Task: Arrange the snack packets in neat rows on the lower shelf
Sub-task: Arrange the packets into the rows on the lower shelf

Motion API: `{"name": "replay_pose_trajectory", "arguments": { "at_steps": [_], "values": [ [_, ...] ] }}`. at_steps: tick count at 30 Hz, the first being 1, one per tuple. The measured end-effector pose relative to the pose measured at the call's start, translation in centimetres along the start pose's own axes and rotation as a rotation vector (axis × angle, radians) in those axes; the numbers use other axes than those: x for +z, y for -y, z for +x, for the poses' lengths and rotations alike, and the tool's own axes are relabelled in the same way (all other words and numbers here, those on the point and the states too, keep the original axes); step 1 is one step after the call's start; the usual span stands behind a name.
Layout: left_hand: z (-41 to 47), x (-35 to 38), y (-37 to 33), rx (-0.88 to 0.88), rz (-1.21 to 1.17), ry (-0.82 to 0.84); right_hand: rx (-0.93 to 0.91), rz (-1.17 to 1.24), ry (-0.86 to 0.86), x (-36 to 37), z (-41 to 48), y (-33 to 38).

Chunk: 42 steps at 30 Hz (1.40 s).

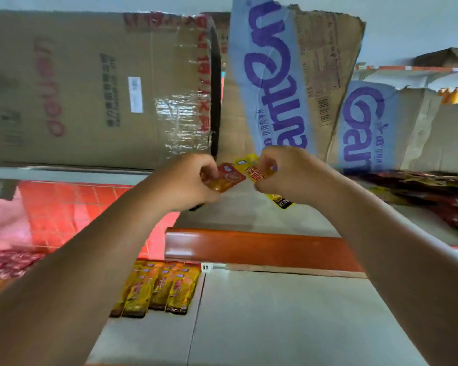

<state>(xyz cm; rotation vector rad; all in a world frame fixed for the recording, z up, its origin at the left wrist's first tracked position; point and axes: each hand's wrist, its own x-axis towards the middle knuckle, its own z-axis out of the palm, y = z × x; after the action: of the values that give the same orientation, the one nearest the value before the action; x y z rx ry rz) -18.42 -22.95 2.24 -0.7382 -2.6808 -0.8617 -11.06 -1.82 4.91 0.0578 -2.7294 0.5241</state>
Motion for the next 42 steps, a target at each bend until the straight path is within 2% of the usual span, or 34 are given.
{"name": "replay_pose_trajectory", "arguments": {
  "at_steps": [2, 8, 12, 16, 26, 33, 42],
  "values": [
    [-2.0, -1.4, 3.1, -0.015, -0.087, -0.063, -0.008, 0.051, -0.032, 1.9, 0.2, 3.3],
    [-8.6, -5.9, 13.3, -0.091, -0.121, -0.296, -0.068, 0.118, -0.045, 9.5, 1.6, 14.9],
    [-12.7, -7.6, 19.7, -0.143, -0.204, -0.324, -0.082, 0.136, -0.002, 14.0, 1.7, 21.5],
    [-16.3, -8.2, 25.0, -0.199, -0.17, -0.331, -0.062, 0.172, 0.068, 18.9, 1.5, 25.4],
    [-20.4, -1.9, 33.2, -0.277, -0.032, -0.339, 0.066, 0.288, 0.108, 30.8, -0.4, 22.3],
    [-20.6, 4.9, 35.4, -0.275, -0.029, -0.246, 0.194, 0.261, 0.107, 38.3, -1.4, 16.9],
    [-19.8, 13.7, 36.5, -0.182, 0.02, -0.013, 0.44, 0.17, 0.094, 44.0, -2.4, 11.1]
  ]
}}
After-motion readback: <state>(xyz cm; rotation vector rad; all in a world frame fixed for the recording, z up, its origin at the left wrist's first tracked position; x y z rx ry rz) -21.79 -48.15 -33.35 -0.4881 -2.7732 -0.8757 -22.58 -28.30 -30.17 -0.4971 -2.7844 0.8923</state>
